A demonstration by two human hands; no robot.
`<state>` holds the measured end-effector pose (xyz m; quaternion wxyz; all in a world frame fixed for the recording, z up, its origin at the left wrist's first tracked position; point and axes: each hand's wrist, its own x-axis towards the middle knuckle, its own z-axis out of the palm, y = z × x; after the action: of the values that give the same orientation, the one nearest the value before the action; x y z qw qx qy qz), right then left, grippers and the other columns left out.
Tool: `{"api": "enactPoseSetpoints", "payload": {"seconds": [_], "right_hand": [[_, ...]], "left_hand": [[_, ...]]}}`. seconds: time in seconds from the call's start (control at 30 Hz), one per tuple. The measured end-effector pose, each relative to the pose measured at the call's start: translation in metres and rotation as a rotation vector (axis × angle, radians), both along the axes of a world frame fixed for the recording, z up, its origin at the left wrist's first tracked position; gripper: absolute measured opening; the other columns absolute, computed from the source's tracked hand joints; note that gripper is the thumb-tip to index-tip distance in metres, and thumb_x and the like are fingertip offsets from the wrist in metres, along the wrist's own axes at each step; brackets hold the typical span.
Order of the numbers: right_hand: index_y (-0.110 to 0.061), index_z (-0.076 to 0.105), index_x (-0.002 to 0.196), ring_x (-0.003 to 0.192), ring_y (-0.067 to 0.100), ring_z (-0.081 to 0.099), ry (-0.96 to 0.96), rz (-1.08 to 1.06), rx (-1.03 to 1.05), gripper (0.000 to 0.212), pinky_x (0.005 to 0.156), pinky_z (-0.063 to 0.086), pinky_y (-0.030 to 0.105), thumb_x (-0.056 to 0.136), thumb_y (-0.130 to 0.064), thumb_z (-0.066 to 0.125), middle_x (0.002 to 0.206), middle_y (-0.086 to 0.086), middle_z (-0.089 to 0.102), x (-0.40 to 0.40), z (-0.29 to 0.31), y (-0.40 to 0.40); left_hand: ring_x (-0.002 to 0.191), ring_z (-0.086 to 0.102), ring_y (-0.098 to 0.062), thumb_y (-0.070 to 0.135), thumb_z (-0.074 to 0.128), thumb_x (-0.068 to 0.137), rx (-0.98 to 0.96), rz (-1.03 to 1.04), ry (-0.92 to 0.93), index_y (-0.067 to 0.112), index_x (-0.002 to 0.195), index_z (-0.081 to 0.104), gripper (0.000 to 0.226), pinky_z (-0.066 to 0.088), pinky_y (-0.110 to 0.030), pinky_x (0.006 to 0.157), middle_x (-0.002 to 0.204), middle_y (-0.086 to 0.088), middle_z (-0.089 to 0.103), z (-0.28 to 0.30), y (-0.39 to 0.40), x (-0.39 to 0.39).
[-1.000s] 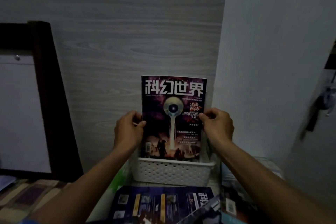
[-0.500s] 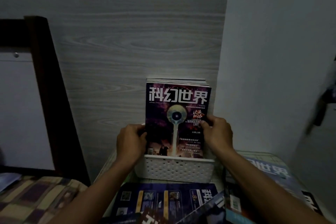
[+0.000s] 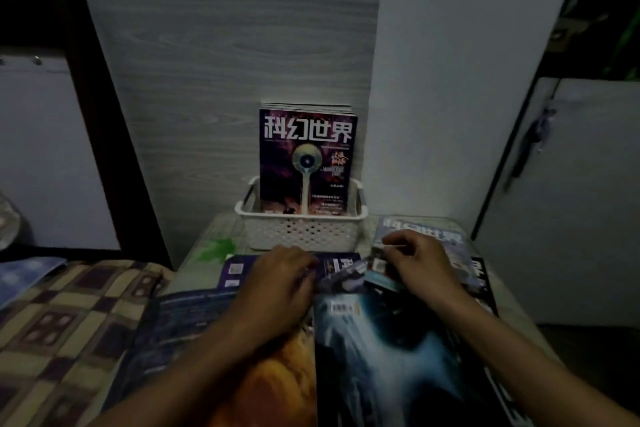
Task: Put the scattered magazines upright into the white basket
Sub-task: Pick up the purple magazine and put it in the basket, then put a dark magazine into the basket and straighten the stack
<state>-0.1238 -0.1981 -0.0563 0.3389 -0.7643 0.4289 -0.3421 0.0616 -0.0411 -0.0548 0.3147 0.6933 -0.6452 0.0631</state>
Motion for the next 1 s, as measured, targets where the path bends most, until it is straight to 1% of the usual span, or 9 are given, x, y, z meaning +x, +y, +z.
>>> {"api": "enactPoseSetpoints", "payload": {"seconds": [0.13,0.33,0.43,0.53,0.63,0.73,0.83,0.9,1.0], "right_hand": [[-0.018,0.072,0.094,0.089,0.022,0.069,0.047,0.047,-0.183,0.012,0.083,0.055,0.042,0.086,-0.013,0.065,0.093,0.004,0.075,-0.031,0.015,0.037],[-0.027,0.061,0.098,0.1,0.026,0.064,0.725,0.086,-0.251,0.026,0.069,0.043,0.029,0.078,-0.044,0.063,0.108,0.002,0.067,-0.103,0.008,0.069],[-0.027,0.057,0.118,0.113,0.025,0.054,0.807,0.205,-0.231,0.043,0.083,0.046,0.031,0.081,-0.048,0.061,0.128,0.001,0.054,-0.121,-0.002,0.077],[-0.031,0.051,0.132,0.122,0.024,0.05,0.8,0.221,-0.314,0.048,0.09,0.045,0.033,0.087,-0.045,0.057,0.138,0.0,0.047,-0.129,-0.01,0.088],[-0.034,0.052,0.133,0.123,0.022,0.05,0.776,0.227,-0.392,0.045,0.094,0.045,0.033,0.088,-0.04,0.055,0.137,-0.004,0.049,-0.133,-0.018,0.098],[-0.033,0.061,0.121,0.114,0.022,0.058,0.538,0.042,-0.346,0.041,0.091,0.047,0.035,0.081,-0.038,0.067,0.125,-0.003,0.058,-0.136,-0.014,0.097],[-0.027,0.05,0.13,0.11,0.028,0.058,-0.091,-0.347,-0.106,0.062,0.091,0.049,0.041,0.075,-0.027,0.08,0.127,0.006,0.054,-0.141,0.004,0.086],[-0.032,0.042,0.134,0.102,0.023,0.065,-0.426,-0.227,0.212,0.071,0.078,0.055,0.037,0.075,-0.026,0.082,0.121,0.001,0.062,-0.135,0.02,0.083],[-0.031,0.057,0.119,0.092,0.004,0.072,-0.658,0.052,0.384,0.039,0.065,0.055,0.014,0.084,-0.023,0.073,0.104,-0.013,0.075,-0.107,0.04,0.088]], "left_hand": [[0.112,0.056,-0.028,0.057,0.053,0.084,0.345,0.012,-0.158,0.032,0.135,0.049,0.057,0.046,-0.037,0.092,0.125,-0.006,0.061,0.008,0.01,-0.059],[0.134,0.032,-0.029,0.069,0.068,0.068,0.638,0.04,-0.116,0.035,0.151,0.021,0.101,0.031,-0.044,0.108,0.148,-0.006,0.039,0.005,0.018,-0.063],[0.127,0.039,-0.029,0.073,0.072,0.057,0.627,0.062,-0.188,0.04,0.143,0.036,0.099,0.034,-0.046,0.102,0.134,-0.004,0.05,0.016,0.016,-0.064],[0.105,0.061,-0.027,0.06,0.079,0.06,0.483,0.035,-0.277,0.031,0.118,0.061,0.067,0.045,-0.035,0.079,0.11,-0.003,0.068,0.027,0.012,-0.076],[0.106,0.061,-0.028,0.042,0.068,0.082,0.518,-0.031,-0.218,0.03,0.135,0.048,0.058,0.05,-0.035,0.085,0.125,-0.004,0.063,0.026,0.017,-0.09],[0.091,0.06,-0.01,0.033,0.057,0.094,0.405,-0.118,-0.006,0.034,0.134,0.05,0.041,0.052,-0.03,0.083,0.104,0.008,0.065,0.022,0.034,-0.086],[0.085,0.064,0.006,0.028,0.058,0.096,0.151,-0.188,0.43,0.034,0.113,0.06,0.018,0.05,-0.012,0.071,0.093,0.021,0.07,0.017,0.057,-0.076],[0.09,0.071,-0.011,0.031,0.059,0.095,0.05,-0.241,0.717,0.036,0.116,0.062,0.022,0.059,-0.03,0.075,0.106,0.011,0.073,0.014,0.069,-0.072],[0.092,0.071,-0.028,0.04,0.06,0.092,-0.005,-0.233,0.877,0.049,0.123,0.057,0.032,0.06,-0.048,0.076,0.118,0.01,0.07,0.014,0.078,-0.061]]}}
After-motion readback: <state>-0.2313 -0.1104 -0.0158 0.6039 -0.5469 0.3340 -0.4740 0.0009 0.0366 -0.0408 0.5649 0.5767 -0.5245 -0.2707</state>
